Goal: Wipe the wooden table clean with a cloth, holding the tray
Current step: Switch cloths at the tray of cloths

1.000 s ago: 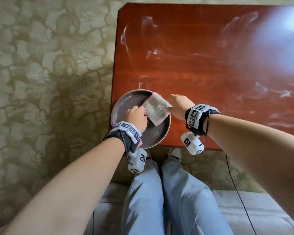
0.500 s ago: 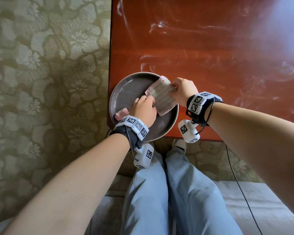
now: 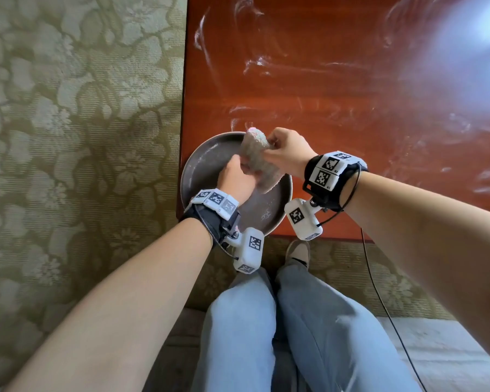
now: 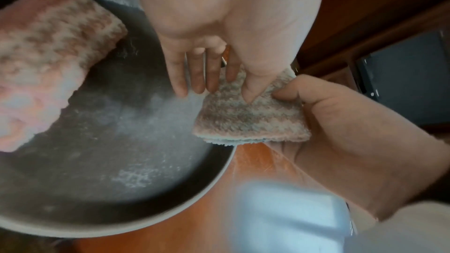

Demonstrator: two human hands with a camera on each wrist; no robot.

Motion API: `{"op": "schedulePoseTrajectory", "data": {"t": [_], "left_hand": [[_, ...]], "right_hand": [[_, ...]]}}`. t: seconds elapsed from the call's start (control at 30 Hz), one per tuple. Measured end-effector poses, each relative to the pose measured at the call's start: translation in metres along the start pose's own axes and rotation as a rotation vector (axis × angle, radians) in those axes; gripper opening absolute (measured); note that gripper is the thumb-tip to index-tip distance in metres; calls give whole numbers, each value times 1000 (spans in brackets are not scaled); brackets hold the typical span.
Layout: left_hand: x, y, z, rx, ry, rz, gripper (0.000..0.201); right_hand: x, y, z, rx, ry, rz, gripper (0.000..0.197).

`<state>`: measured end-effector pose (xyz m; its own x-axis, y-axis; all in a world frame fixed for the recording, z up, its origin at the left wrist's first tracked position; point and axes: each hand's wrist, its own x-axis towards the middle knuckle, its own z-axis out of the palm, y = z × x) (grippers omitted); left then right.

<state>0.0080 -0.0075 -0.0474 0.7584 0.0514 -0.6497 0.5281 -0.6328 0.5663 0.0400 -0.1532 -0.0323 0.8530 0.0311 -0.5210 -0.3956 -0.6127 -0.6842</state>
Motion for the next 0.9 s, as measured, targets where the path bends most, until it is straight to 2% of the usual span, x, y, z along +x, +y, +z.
{"op": "schedulePoseTrajectory", "data": {"t": [0.13, 0.2, 0.3, 0.4, 0.43, 0.5, 0.53, 0.57, 0.67, 0.73, 0.8, 0.83, 0.9], "left_hand": [[9, 13, -8, -245, 24, -93, 43], [12, 16, -12, -449, -2, -173, 46], [14, 12, -16, -806, -143, -195, 43], [17, 3, -17, -1006, -243, -146, 40], [17, 1, -18, -1023, -261, -148, 45], [23, -8, -15, -1017, -267, -156, 66], [22, -11, -13, -1008, -278, -146, 78], [20, -14, -11, -989, -280, -122, 81], [-1, -20, -3, -916, -263, -40, 45], [-21, -21, 2, -815, -210, 19, 29], [-44, -19, 4, -734, -141, 77, 13], [-56, -17, 5, -693, -113, 100, 11], [-78, -16, 6, -622, -81, 129, 21]], "right_hand": [[-1, -11, -13, 148, 22, 6, 8], [-2, -13, -19, 237, 44, -3, 11], [-5, -12, -26, 382, 0, -21, 21], [-12, -5, -29, 522, -58, -24, 25], [-14, -2, -28, 573, -74, -26, 25], [-17, 6, -24, 666, -84, -34, 25], [-20, 9, -21, 672, -64, -46, 25], [-23, 14, -17, 659, -34, -60, 26], [-45, 24, -6, 583, 41, -116, 42], [-66, 29, -2, 472, 122, -177, 55], [-87, 30, 0, 319, 215, -251, 54], [-96, 30, 1, 244, 255, -279, 49], [-117, 28, 4, 93, 309, -340, 36]]}}
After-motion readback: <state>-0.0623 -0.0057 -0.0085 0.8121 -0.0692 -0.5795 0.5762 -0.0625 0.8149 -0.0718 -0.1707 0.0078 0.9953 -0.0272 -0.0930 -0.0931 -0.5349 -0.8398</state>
